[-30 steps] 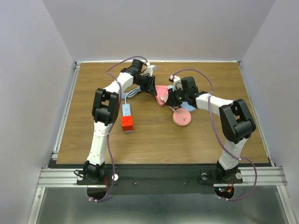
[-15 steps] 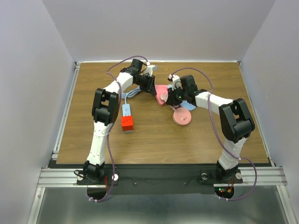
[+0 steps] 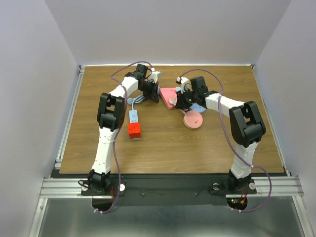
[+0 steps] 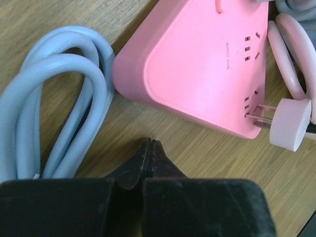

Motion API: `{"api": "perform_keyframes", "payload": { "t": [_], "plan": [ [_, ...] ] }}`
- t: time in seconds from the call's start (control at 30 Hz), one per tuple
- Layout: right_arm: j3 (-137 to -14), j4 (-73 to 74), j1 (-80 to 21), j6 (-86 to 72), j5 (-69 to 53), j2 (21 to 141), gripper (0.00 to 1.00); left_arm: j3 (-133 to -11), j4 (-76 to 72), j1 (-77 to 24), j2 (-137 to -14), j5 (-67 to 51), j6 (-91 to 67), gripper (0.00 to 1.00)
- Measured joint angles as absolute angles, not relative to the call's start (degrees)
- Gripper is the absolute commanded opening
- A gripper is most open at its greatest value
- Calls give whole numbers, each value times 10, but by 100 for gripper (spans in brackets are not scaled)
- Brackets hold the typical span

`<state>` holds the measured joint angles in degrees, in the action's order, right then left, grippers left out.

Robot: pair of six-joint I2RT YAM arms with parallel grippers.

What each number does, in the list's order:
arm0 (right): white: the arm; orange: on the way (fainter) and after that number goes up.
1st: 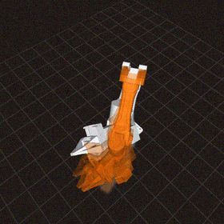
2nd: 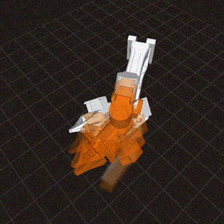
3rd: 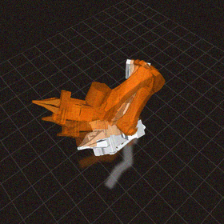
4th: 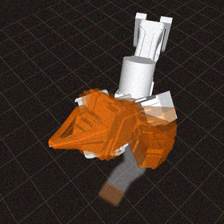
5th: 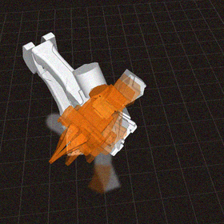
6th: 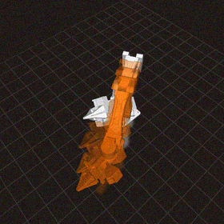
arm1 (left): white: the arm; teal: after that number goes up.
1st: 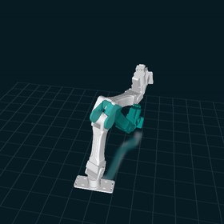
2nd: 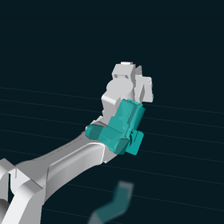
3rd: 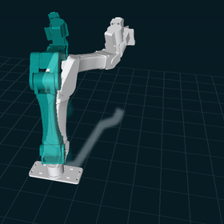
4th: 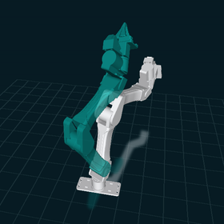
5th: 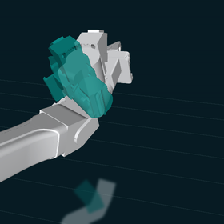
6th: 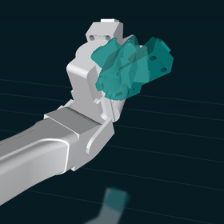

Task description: Insert the plug

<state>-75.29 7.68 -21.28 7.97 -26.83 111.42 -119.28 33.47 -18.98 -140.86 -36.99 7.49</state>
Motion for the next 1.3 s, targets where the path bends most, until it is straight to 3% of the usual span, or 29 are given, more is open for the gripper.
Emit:
{"api": "perform_keyframes", "payload": {
  "t": [0.27,0.37,0.5,0.57,0.6,0.73,0.97,1.13,1.3],
  "plan": [
    [-753,78,-210,77,-274,1114,0,-1188,330,-189,-1406,-366,73,0],
    [-753,82,-210,65,-281,1108,0,-1124,281,-189,-1369,-356,63,1],
    [-750,98,-209,54,-291,1074,0,-1035,228,-191,-1299,-339,32,27],
    [-750,100,-209,48,-293,1042,0,-1017,201,-192,-1272,-331,15,43],
    [-750,99,-209,46,-295,1029,0,-1000,177,-194,-1235,-324,4,58],
    [-750,93,-207,38,-305,973,0,-933,112,-199,-1111,-274,-37,76],
    [-735,89,-207,26,-304,944,0,-837,79,-209,-952,-23,-120,83],
    [-705,101,-207,16,-299,919,1,-768,110,-206,-966,100,-154,84],
    [-685,104,-206,12,-300,869,0,-724,142,-205,-1016,139,-170,84]
  ]
}}
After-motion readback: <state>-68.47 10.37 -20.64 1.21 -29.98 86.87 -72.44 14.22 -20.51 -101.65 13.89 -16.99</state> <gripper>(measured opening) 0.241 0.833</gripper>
